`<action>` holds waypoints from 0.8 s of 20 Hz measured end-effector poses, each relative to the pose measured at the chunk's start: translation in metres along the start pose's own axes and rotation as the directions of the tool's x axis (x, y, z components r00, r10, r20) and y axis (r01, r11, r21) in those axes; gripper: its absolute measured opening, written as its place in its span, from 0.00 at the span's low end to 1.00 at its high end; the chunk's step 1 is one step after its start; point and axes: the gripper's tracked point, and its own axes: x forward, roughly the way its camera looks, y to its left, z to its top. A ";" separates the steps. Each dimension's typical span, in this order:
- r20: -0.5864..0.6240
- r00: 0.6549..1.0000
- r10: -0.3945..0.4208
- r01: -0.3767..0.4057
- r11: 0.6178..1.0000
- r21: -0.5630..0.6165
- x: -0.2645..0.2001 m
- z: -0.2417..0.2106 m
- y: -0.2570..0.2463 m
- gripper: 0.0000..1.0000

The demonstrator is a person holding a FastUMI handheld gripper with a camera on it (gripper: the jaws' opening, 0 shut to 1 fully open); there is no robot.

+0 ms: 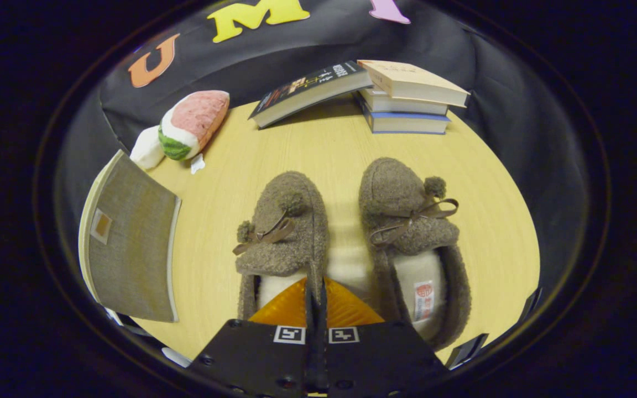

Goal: Open the storage box then place both shoes into the box .Put the left shoe in first, then the right shoe, with the right side of both shoes facing outward in a uniform manner.

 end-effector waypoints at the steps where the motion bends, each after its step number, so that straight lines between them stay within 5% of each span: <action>1: -0.005 1.000 0.008 -0.008 1.000 0.029 -0.002 0.000 0.001 0.01; 10: 0.043 0.996 0.080 -0.086 0.984 0.156 -0.064 0.015 0.042 0.01; 16: 0.172 0.975 0.141 -0.168 0.974 0.154 -0.138 0.057 0.118 0.00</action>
